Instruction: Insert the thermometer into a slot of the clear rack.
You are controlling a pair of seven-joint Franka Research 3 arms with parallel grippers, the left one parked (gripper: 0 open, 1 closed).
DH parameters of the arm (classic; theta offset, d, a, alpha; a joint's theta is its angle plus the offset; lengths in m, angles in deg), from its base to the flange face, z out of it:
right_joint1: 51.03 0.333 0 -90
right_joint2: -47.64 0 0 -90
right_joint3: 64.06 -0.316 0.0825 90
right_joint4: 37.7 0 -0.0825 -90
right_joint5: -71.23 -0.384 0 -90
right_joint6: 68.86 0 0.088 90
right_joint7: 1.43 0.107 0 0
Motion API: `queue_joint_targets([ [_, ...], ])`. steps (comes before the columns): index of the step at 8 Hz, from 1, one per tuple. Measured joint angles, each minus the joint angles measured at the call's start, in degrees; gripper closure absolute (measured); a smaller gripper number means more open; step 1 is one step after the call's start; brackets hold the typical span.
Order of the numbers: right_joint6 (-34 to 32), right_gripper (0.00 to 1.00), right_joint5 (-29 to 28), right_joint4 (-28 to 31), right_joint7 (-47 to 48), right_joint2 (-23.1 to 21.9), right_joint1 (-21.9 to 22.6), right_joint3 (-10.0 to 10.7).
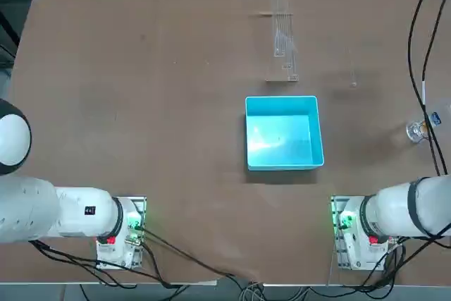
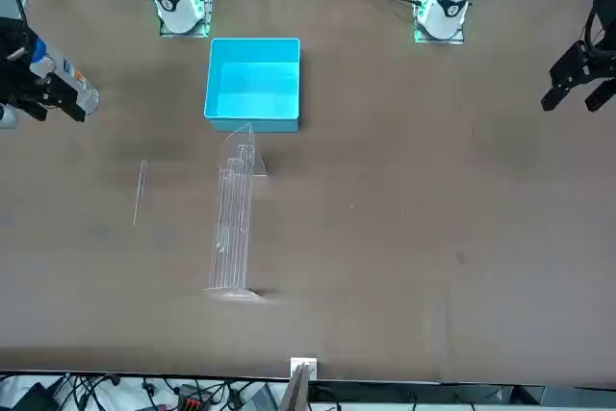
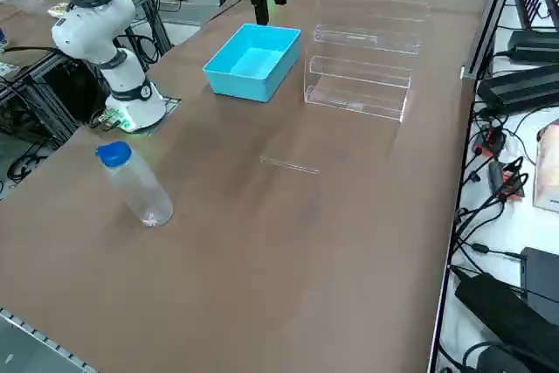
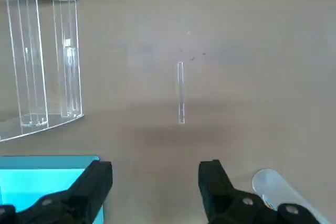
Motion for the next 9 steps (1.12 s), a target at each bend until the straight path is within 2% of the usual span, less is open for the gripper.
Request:
queue_joint_targets([
  [3, 1.9, 0.0, 0.0, 2.7, 0.0, 2.6, 0.0, 0.0],
  [4, 5.4, 0.0, 0.0, 4.1, 0.0, 4.7, 0.0, 0.0],
  [7, 23.1, 0.0, 0.0, 13.3, -0.2, 10.1, -0.3, 0.1],
  [9, 28.7, 0.0, 0.0, 16.2, -1.4, 13.5, -1.0, 0.1],
])
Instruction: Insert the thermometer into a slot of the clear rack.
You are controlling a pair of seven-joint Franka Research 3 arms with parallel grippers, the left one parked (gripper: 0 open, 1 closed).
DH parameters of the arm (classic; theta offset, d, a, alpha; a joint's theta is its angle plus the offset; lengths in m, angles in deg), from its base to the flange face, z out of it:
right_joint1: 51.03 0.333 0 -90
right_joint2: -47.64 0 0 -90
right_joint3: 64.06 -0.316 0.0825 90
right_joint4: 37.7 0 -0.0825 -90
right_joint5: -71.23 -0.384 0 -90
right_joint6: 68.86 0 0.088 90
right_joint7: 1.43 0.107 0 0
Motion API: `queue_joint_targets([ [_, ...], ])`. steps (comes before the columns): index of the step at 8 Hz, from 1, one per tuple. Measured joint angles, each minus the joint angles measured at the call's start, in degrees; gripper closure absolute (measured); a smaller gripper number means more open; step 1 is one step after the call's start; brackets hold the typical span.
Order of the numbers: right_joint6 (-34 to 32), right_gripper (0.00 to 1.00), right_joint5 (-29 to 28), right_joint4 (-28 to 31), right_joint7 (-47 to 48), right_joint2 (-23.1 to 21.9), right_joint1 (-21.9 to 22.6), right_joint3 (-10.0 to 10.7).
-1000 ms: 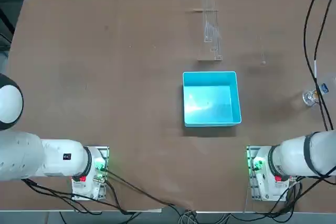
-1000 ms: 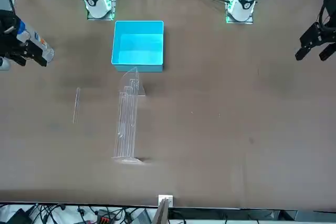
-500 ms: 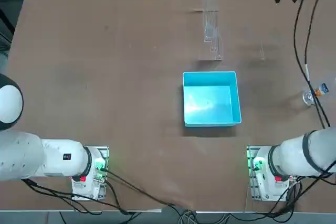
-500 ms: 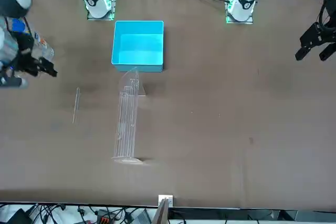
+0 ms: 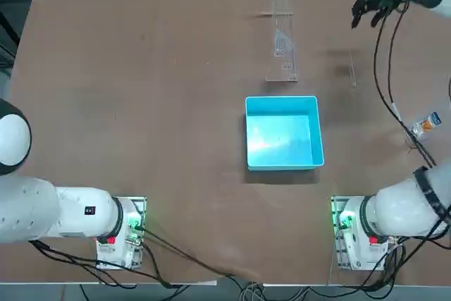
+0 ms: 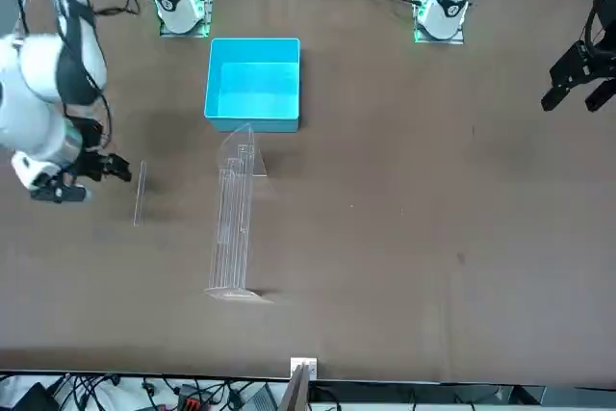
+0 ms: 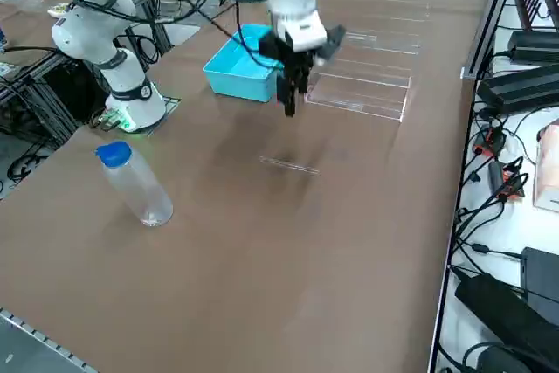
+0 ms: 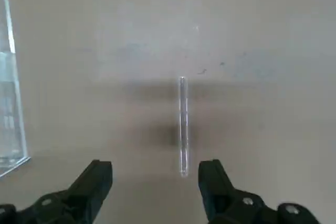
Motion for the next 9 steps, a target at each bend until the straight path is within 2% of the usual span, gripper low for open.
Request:
queue_joint_targets([
  [5, 15.1, 0.0, 0.0, 4.5, -3.6, 8.1, -2.3, 0.1],
  [7, 17.1, 0.01, 0.0, 5.0, -8.7, 10.3, -4.7, 0.1],
  [9, 18.4, 0.04, 0.0, 5.1, -9.9, 11.9, -5.3, 0.0],
])
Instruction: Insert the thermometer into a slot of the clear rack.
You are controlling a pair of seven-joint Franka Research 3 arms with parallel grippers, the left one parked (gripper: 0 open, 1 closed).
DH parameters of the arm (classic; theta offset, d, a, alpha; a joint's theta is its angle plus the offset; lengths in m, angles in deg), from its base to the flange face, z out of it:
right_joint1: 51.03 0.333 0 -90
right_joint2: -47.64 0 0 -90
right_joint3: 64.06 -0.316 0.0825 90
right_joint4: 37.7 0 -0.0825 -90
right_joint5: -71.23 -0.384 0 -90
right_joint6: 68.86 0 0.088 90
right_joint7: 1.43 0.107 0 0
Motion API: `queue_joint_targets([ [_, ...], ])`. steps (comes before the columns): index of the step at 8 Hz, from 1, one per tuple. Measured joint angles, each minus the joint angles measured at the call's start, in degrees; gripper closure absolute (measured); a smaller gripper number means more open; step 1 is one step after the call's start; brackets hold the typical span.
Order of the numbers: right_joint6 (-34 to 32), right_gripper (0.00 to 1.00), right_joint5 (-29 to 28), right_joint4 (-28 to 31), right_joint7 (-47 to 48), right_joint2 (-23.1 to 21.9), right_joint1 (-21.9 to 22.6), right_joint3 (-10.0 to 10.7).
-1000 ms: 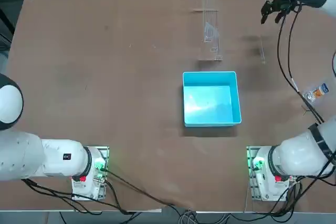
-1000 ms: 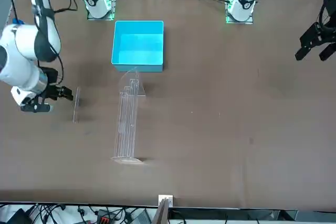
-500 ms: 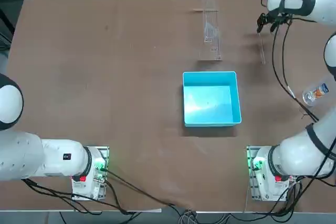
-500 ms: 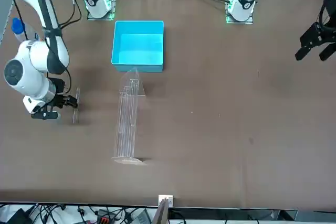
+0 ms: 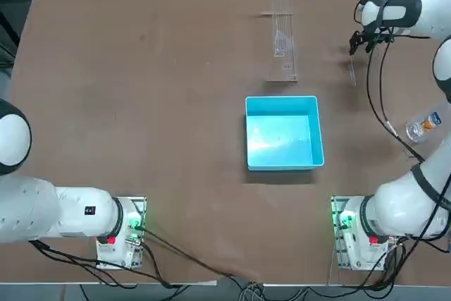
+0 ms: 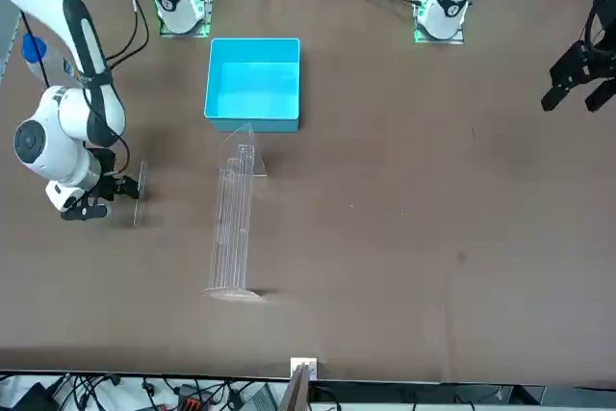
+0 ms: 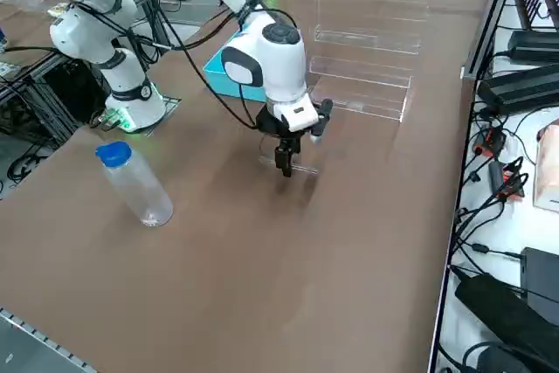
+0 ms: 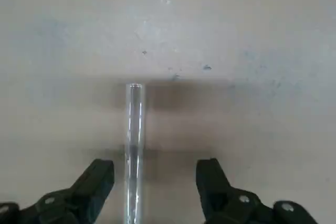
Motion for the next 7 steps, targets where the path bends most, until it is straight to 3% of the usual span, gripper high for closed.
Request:
queue_joint_targets([
  [3, 1.2, 0.11, -0.8, 0.0, 0.0, 2.1, 0.1, -0.9],
  [7, 4.2, 0.13, -3.2, 0.1, 0.0, 3.7, 0.3, -1.9],
])
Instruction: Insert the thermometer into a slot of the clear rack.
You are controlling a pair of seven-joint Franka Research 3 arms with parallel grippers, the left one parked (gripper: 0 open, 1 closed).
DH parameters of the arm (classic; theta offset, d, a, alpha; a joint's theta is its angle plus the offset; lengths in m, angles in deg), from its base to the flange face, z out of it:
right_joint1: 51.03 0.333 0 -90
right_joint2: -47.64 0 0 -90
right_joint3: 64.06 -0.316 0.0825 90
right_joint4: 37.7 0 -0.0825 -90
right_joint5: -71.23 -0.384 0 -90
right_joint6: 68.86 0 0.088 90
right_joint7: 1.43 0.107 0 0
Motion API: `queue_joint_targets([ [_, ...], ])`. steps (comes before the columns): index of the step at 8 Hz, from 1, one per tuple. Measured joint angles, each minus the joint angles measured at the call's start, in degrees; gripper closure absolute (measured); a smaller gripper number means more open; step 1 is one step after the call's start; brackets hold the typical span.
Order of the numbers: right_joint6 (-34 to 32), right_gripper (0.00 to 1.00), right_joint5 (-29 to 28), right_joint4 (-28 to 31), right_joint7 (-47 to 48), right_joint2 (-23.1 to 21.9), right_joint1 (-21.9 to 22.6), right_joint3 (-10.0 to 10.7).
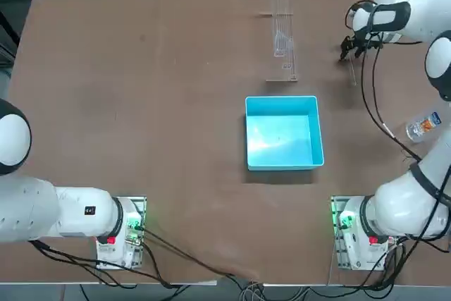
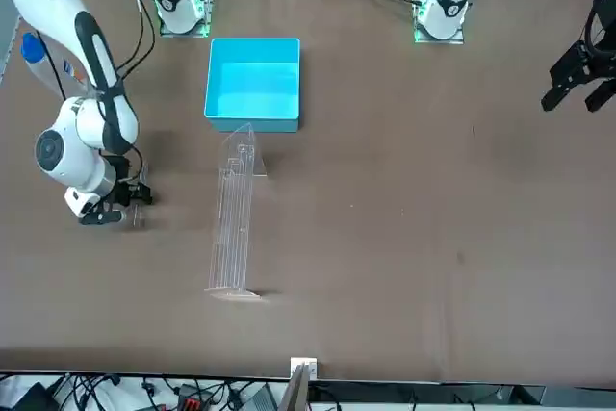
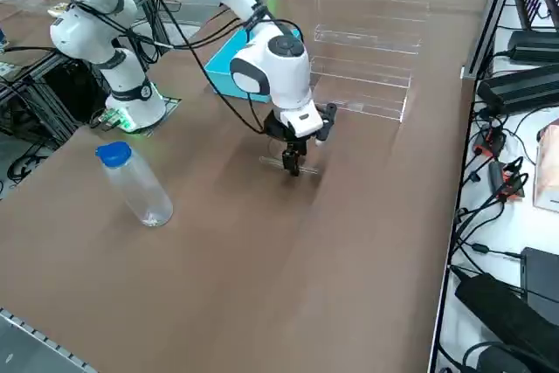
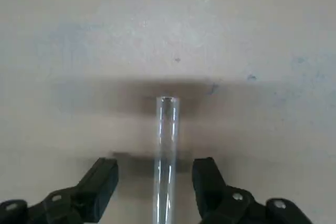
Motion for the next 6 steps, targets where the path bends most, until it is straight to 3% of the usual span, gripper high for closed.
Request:
queue_joint_targets([
  [2, 0.2, 0.16, 0.0, 0.3, 0.0, 0.4, 0.0, 0.0],
  [4, 0.2, 0.28, 0.0, 0.5, 0.0, 0.7, 0.0, 0.0],
  [5, 0.3, 0.41, 0.0, 0.5, 0.0, 0.6, 0.0, 0.1],
  [6, 0.3, 0.48, 0.0, 0.5, 0.0, 0.6, 0.0, 0.1],
])
